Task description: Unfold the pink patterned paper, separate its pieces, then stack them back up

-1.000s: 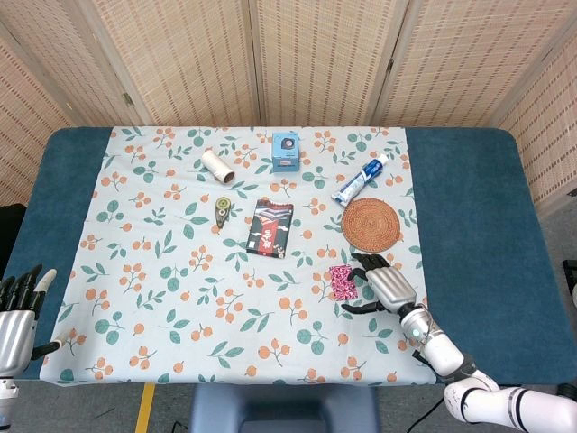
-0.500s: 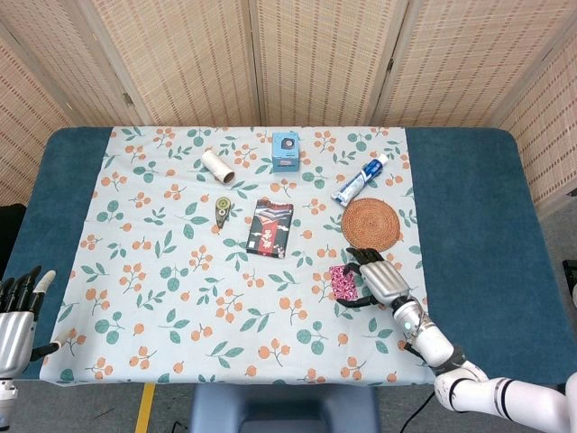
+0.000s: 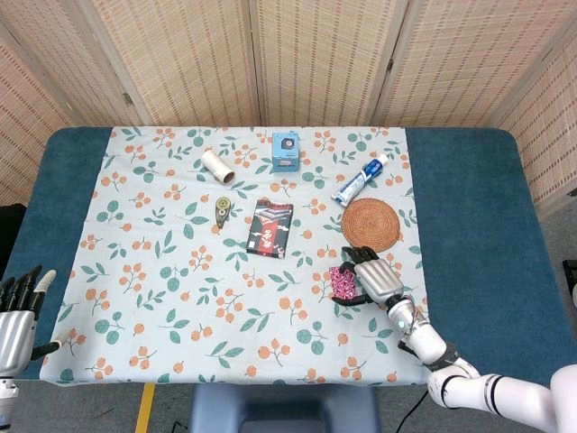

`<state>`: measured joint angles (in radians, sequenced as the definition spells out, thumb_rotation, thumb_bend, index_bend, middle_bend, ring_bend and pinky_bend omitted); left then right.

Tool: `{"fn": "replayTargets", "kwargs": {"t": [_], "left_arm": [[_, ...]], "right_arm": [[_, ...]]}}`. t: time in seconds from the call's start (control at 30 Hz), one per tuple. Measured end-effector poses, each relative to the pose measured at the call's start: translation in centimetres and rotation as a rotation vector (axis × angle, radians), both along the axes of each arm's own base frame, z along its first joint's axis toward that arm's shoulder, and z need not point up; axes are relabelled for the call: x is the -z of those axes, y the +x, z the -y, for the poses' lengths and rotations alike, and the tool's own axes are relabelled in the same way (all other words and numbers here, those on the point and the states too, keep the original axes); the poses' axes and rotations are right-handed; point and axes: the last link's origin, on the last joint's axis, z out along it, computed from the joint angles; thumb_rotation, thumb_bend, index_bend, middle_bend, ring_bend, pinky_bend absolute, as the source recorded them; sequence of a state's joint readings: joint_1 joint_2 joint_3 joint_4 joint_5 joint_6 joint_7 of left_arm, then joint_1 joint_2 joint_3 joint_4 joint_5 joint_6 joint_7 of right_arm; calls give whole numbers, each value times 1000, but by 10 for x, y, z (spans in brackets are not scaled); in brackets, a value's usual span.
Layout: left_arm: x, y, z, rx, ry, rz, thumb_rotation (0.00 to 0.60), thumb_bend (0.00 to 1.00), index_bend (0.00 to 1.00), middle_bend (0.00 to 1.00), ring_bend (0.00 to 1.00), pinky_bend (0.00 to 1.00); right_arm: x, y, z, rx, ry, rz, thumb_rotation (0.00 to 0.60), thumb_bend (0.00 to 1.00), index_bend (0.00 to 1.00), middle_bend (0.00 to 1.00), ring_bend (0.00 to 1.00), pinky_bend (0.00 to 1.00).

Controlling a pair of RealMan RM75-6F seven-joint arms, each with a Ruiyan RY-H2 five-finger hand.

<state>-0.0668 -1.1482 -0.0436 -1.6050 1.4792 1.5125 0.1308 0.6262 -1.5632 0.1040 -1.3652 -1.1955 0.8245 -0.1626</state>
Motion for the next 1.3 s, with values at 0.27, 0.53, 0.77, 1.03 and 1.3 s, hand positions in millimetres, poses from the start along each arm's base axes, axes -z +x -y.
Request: {"fn": "replayTargets", "kwargs": {"t": [0.27, 0.53, 0.77, 1.03, 1.3], "left_arm": [[2, -1, 0, -6, -9, 2, 600, 234, 104, 25, 85, 0], [4, -1, 0, -7, -16, -3, 600, 234, 107, 25, 85, 0], [4, 0, 1, -6, -17, -2, 600, 234, 112, 25, 85, 0], [3, 1, 1, -1, -15, -2, 600, 234, 115, 25, 85, 0], [3, 2, 3, 1, -16, 0, 600, 234, 116, 25, 85, 0]], "right_arm": [[1, 2, -5, -22, 28, -10, 200, 226, 309, 67, 0, 0], [-2, 2, -23, -52, 72, -38, 198, 224, 309, 67, 0, 0], [-10, -1, -48, -76, 104, -53, 198, 225, 308, 67, 0, 0], [-28, -6, -71, -92, 112, -63, 198, 226, 309, 67, 0, 0], [-34, -6, -59, -80, 70, -53, 196, 226, 309, 67, 0, 0]]}}
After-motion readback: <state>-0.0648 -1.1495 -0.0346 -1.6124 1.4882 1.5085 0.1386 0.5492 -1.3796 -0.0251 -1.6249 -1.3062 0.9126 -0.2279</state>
